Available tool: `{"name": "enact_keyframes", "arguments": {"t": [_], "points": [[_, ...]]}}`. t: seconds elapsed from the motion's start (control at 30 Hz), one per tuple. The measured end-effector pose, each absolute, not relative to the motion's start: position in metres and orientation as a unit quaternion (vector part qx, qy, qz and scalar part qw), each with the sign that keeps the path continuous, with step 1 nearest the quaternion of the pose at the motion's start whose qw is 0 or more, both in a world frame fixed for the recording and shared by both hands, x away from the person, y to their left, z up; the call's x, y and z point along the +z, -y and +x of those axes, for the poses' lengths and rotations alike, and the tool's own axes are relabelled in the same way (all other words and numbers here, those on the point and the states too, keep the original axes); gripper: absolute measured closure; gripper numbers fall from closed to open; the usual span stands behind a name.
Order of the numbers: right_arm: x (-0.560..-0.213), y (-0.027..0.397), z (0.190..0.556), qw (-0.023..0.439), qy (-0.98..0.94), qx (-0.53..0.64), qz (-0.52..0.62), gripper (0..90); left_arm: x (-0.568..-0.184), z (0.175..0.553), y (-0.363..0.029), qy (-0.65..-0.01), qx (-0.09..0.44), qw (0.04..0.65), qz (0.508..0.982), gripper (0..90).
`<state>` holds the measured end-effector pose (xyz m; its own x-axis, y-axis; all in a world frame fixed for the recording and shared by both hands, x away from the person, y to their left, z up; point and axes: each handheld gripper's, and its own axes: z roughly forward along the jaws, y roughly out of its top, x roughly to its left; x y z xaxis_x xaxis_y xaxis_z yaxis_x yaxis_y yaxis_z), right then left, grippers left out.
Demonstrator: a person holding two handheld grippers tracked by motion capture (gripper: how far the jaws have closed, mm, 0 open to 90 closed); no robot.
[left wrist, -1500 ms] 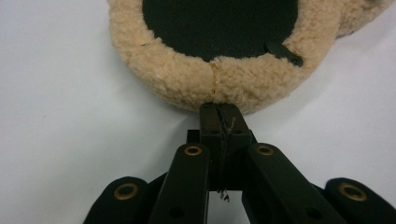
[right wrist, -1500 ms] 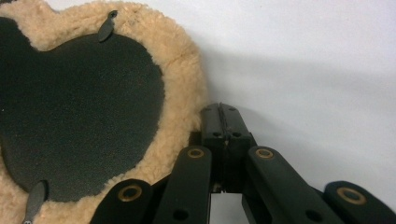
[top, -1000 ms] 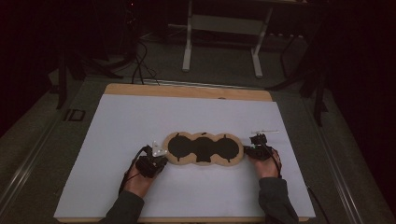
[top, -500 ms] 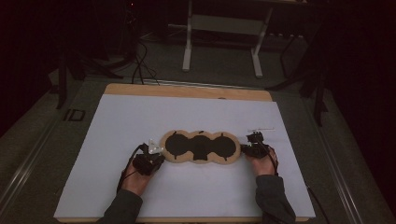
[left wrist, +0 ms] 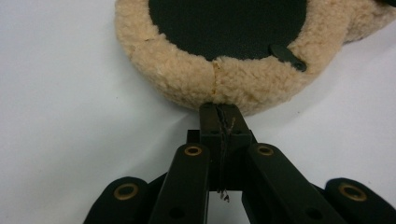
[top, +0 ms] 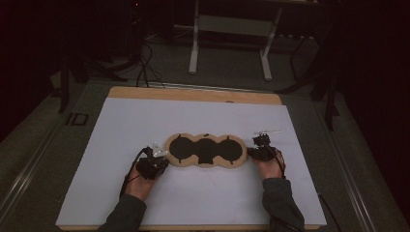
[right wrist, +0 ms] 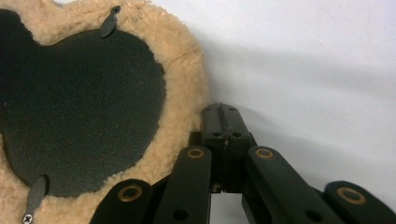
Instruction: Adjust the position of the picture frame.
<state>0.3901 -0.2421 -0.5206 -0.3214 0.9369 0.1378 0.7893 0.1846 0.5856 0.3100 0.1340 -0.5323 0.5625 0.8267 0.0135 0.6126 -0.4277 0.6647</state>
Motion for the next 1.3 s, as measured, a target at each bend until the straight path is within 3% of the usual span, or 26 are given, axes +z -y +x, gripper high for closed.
{"name": "enact_keyframes", "arguments": {"t": [0.97, 1.3], "points": [[-0.521, 0.227, 0.4, 0.13, -0.776, 0.294, 0.543, 90.0, -0.533, 0.307, -0.145, -0.451, 0.169, 0.315, 0.818, 87.4], [-0.522, 0.231, 0.395, 0.145, -0.784, 0.299, 0.524, 85.0, -0.53, 0.304, -0.146, -0.45, 0.168, 0.324, 0.815, 85.6]]}}
